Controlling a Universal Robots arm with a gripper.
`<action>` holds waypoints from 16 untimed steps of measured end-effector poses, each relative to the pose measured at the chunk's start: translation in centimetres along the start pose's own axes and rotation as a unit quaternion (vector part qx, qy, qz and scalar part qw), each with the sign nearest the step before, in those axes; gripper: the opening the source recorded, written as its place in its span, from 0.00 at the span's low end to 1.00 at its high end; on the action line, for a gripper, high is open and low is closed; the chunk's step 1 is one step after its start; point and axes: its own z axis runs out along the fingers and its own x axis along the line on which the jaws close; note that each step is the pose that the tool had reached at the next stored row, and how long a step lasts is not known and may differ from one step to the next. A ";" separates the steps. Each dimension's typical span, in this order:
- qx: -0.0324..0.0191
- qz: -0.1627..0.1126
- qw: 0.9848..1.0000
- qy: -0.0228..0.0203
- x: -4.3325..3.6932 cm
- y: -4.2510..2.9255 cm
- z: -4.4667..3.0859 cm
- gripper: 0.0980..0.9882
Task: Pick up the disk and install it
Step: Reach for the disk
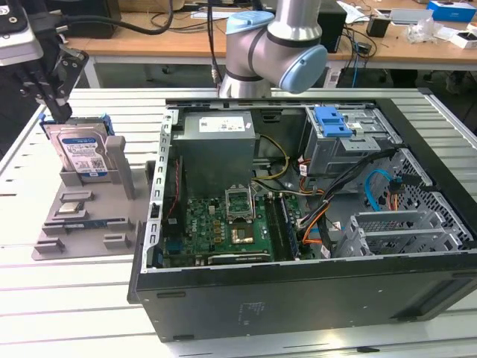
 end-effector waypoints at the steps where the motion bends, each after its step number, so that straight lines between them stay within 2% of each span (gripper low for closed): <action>1: 0.000 0.000 1.000 0.000 0.25 -0.01 0.00 0.01; 4: 0.000 0.000 1.000 0.000 0.81 -0.04 -0.01 0.01; 7: 0.000 0.000 1.000 0.000 1.97 -0.12 -0.01 0.01; 12: 0.000 0.000 1.000 0.000 2.97 -0.17 0.15 0.01; 16: 0.000 0.000 1.000 0.000 3.72 0.51 0.69 0.01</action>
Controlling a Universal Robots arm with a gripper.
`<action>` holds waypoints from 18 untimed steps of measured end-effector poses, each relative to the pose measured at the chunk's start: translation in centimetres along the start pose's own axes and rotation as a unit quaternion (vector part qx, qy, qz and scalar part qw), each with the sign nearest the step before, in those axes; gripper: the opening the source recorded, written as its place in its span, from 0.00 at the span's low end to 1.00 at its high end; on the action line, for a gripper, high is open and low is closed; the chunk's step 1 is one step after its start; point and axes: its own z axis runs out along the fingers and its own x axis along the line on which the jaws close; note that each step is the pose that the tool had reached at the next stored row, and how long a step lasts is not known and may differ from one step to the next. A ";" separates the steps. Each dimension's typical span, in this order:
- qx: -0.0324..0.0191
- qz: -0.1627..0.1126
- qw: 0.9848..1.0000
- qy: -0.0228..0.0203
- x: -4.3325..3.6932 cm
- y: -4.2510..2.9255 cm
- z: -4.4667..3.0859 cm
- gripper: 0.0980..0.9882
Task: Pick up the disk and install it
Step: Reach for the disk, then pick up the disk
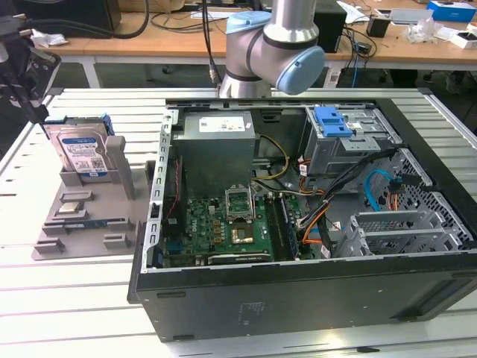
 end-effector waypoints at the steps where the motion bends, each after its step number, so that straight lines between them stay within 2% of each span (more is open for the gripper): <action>1: 0.000 0.000 1.000 0.000 0.09 0.25 0.18 0.01; 13: 0.000 -0.001 1.000 0.000 0.12 0.43 0.31 0.01; 16: -0.001 -0.030 1.000 0.001 0.13 0.43 0.31 0.01; 18: -0.002 -0.081 0.997 0.004 0.12 0.43 0.31 0.01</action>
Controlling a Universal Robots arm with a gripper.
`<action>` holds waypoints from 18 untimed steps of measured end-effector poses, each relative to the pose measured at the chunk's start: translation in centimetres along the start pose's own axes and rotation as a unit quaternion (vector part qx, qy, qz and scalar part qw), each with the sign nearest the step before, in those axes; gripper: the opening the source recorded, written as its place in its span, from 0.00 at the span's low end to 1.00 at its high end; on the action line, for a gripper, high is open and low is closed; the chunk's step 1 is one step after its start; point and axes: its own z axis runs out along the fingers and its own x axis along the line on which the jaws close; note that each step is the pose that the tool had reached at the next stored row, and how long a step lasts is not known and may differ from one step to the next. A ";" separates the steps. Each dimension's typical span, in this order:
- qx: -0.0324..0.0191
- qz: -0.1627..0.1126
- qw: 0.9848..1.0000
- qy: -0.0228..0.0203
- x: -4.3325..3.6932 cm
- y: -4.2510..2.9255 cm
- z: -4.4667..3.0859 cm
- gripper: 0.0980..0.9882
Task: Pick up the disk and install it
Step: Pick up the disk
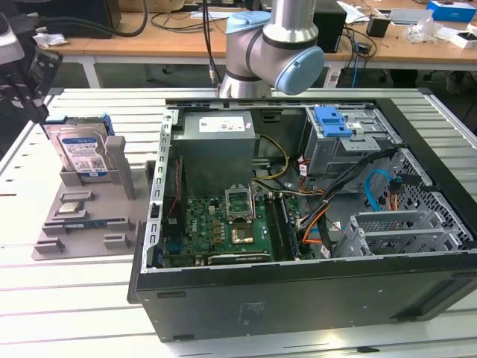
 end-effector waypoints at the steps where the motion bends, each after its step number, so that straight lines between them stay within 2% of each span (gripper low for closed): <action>1: 0.000 -0.011 1.000 0.000 0.00 0.00 0.00 0.01; 5: 0.000 -0.057 0.998 0.003 0.00 0.00 0.00 0.01; 7: -0.001 -0.096 0.995 0.004 0.00 0.00 0.00 0.01; 8: -0.001 -0.104 0.995 0.005 0.00 0.00 0.00 0.01; 10: -0.002 -0.137 0.991 0.006 0.00 0.00 0.00 0.01; 11: -0.003 -0.164 0.986 0.007 0.00 0.00 0.00 0.01; 13: -0.003 -0.179 0.984 0.008 0.00 0.00 0.00 0.01; 14: -0.003 -0.203 0.979 0.009 0.00 0.00 0.00 0.01; 15: -0.004 -0.216 0.976 0.010 0.00 0.00 0.00 0.01; 17: -0.004 -0.230 0.973 0.010 0.00 0.00 0.00 0.01; 18: -0.004 -0.244 0.970 0.011 0.00 0.00 0.00 0.01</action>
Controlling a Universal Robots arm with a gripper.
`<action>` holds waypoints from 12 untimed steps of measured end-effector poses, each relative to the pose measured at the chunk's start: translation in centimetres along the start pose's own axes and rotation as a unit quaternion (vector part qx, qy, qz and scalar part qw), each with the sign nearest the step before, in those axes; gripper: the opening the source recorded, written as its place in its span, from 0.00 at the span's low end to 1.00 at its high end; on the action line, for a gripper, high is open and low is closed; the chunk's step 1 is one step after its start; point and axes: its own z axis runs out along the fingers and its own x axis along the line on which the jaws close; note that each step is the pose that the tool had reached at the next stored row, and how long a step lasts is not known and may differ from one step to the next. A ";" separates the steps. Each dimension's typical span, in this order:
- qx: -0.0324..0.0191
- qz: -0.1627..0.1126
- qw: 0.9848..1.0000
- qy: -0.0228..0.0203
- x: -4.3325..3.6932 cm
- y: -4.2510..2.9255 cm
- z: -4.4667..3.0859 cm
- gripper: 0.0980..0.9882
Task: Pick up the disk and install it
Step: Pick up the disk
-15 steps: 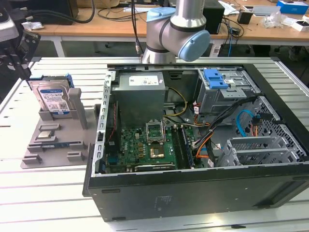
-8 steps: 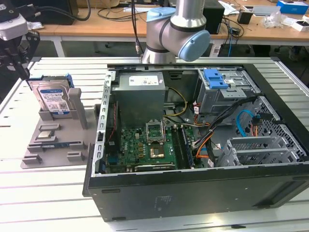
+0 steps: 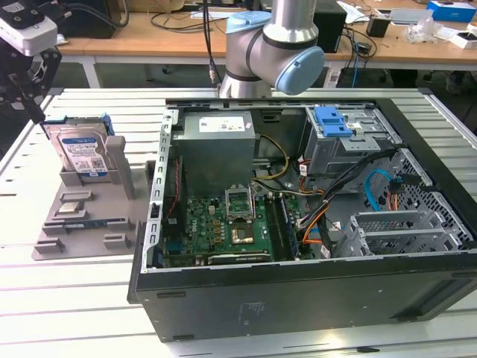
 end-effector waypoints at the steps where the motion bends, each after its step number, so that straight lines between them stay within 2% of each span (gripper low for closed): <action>1: 0.000 -0.008 1.000 0.000 0.00 0.00 0.00 0.01; 6: -0.001 -0.051 0.999 0.002 0.00 0.00 0.00 0.01; 8: -0.002 -0.068 0.998 0.003 0.00 0.00 0.00 0.01; 12: -0.002 -0.106 0.994 0.004 0.00 0.00 0.00 0.01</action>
